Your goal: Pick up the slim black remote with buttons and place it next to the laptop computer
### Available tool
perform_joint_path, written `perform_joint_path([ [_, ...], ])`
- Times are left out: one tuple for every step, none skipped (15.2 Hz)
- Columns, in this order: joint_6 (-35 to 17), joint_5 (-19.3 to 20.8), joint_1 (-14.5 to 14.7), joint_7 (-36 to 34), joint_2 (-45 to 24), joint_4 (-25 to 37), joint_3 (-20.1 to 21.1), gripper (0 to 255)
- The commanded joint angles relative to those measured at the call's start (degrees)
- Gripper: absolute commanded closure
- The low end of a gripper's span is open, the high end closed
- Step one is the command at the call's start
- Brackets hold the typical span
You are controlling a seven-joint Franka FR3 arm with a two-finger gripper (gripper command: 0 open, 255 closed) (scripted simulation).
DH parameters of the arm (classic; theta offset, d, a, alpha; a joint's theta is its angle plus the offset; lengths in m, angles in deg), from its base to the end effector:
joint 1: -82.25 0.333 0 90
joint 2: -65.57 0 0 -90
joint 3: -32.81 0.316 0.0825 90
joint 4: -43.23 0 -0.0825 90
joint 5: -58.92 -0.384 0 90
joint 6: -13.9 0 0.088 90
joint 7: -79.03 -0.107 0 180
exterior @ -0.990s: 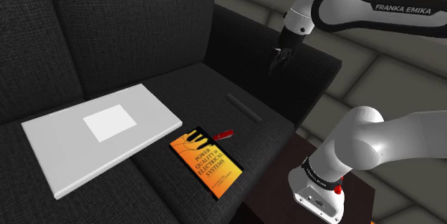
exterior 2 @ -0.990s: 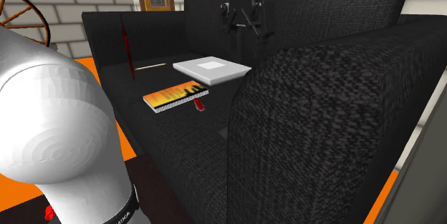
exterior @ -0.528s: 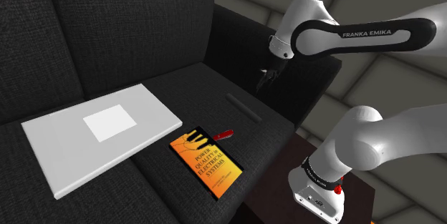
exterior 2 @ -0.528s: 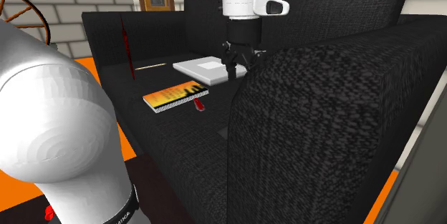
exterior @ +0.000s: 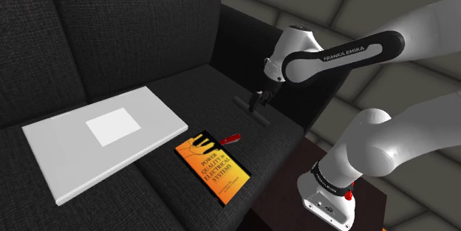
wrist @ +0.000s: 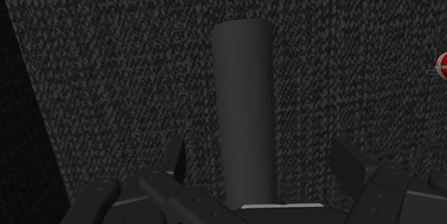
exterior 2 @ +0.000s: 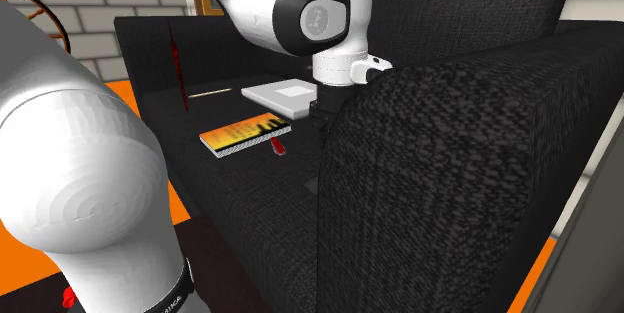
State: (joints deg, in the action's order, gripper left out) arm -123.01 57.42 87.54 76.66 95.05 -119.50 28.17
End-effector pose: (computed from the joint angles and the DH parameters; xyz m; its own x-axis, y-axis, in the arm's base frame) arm 0.3471 0.0074 0.3440 0.9974 -0.0411 0.0590 -0.0375 -0.9974 -0.0613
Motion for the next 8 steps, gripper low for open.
perform_joint_path([
  [-2.5,-0.2,0.1,0.4,-1.8,-0.7,-0.3,0],
  [-3.7,-0.3,0.2,0.4,-2.6,-1.0,-0.3,0],
  [-4.8,-0.4,0.3,0.5,-3.5,-1.2,-0.4,0],
  [-5.9,-0.5,0.4,0.6,-4.3,-1.5,-0.4,0],
  [-6.6,-0.6,0.5,0.7,-4.9,-1.6,-0.4,0],
  [-6.6,-0.6,0.5,0.7,-4.9,-1.6,-0.4,0],
  [-6.6,-0.6,0.5,0.7,-4.9,-1.6,-0.4,0],
  [-6.6,-0.6,0.5,0.7,-4.9,-1.6,-0.4,0],
])
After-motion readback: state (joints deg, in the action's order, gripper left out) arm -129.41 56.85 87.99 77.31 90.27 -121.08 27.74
